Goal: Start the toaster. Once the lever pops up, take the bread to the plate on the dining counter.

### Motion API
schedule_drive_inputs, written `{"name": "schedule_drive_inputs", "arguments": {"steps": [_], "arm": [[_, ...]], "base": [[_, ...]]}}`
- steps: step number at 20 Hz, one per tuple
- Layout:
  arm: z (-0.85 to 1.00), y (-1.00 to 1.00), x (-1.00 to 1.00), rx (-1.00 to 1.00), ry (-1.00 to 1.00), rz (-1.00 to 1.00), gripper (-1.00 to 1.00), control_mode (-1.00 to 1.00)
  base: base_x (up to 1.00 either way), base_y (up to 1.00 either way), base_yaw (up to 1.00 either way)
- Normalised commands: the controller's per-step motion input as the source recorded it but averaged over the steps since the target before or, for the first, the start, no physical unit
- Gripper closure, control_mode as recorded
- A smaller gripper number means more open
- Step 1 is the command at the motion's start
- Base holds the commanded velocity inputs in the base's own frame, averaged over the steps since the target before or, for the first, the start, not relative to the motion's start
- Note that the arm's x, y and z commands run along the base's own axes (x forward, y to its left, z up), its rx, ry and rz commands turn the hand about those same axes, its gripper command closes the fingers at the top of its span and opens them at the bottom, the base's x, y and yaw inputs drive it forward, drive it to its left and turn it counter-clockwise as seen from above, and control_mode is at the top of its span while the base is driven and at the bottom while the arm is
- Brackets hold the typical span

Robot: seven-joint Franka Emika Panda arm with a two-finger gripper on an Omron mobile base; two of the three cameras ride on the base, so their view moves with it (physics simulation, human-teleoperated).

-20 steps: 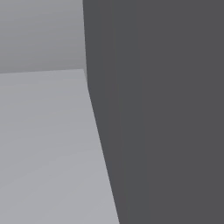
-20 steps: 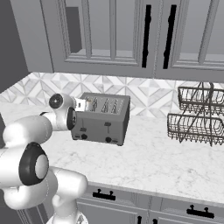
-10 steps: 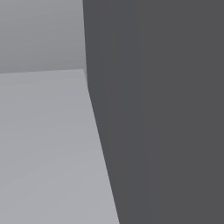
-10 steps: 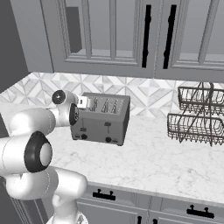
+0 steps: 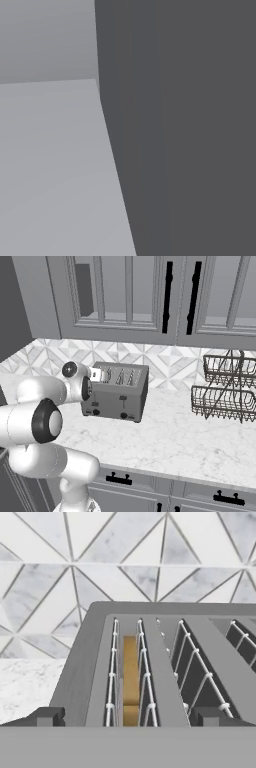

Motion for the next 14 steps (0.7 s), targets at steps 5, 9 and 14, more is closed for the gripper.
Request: {"name": "schedule_drive_inputs", "arguments": {"steps": [5, 9, 14], "arm": [[0.0, 0.0, 0.09, 0.0, 0.0, 0.0, -1.0, -1.0], [0.0, -0.06, 0.03, 0.0, 0.0, 0.0, -1.0, -1.0], [0.0, -0.01, 0.03, 0.0, 0.0, 0.0, -1.0, -1.0]], "base": [[0.0, 0.0, 0.0], [0.0, 0.0, 0.0], [0.0, 0.0, 0.0]]}}
